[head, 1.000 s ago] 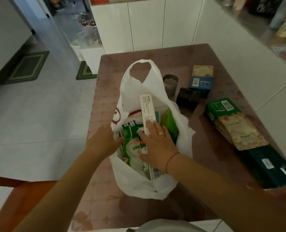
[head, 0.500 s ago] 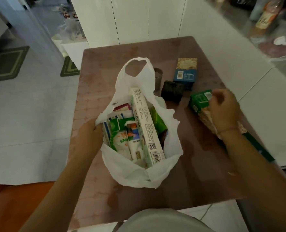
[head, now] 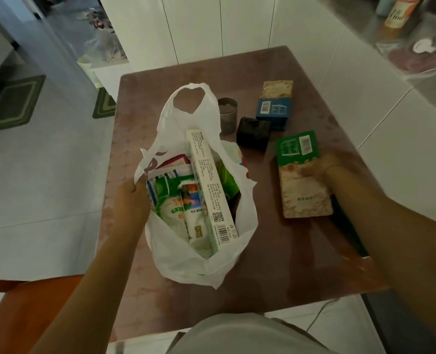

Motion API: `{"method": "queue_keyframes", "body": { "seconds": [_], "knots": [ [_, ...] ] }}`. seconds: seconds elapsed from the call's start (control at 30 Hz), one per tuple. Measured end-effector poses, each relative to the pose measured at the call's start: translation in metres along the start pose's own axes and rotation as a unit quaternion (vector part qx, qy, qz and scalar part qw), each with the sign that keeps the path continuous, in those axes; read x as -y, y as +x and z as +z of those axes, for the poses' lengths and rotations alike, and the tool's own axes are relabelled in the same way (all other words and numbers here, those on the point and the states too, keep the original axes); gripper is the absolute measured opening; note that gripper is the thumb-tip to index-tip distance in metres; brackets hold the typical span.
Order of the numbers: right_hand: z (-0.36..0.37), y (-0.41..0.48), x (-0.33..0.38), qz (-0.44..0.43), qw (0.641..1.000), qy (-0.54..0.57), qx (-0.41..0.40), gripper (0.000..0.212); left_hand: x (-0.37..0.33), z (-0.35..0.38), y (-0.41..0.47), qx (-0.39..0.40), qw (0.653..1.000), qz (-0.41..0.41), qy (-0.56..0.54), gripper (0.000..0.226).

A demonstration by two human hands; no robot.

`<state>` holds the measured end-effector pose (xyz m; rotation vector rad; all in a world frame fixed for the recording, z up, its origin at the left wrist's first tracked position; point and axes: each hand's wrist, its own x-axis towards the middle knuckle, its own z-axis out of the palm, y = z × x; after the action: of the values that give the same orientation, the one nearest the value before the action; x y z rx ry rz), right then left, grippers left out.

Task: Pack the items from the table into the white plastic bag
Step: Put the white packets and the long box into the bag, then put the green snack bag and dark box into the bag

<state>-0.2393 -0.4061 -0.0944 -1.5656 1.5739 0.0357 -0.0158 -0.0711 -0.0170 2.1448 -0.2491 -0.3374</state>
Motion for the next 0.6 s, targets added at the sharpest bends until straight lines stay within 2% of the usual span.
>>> {"method": "queue_keyframes", "body": {
  "seconds": [0.07,0.23,0.3,0.37,0.43,0.5,0.6],
  "knots": [
    [0.010,0.000,-0.006,0.005,0.999,0.035,0.021,0.060,0.001,0.001,0.001,0.000,1.000,-0.008,-0.002,0.032],
    [0.029,-0.003,-0.010,0.045,0.997,0.067,0.002,0.054,0.007,0.000,0.006,-0.009,1.000,-0.030,0.000,0.034],
    [0.037,-0.007,-0.005,0.048,0.998,0.042,-0.017,0.053,0.009,-0.002,0.006,-0.014,0.999,-0.031,-0.002,0.035],
    [0.048,-0.014,0.002,0.041,0.997,0.038,-0.055,0.060,0.009,-0.003,0.004,-0.015,1.000,-0.021,-0.012,0.035],
    [0.060,-0.017,0.006,0.038,0.990,0.111,-0.074,0.063,0.008,-0.006,0.002,-0.020,0.999,-0.012,-0.026,0.035],
    [0.067,-0.023,0.010,0.036,0.973,0.222,-0.056,0.051,0.006,-0.010,0.000,-0.025,0.999,-0.008,-0.029,0.035],
    [0.067,-0.032,0.010,0.002,0.963,0.266,-0.038,0.040,0.005,-0.016,0.000,-0.028,0.999,-0.002,-0.040,0.035]
  ]
}}
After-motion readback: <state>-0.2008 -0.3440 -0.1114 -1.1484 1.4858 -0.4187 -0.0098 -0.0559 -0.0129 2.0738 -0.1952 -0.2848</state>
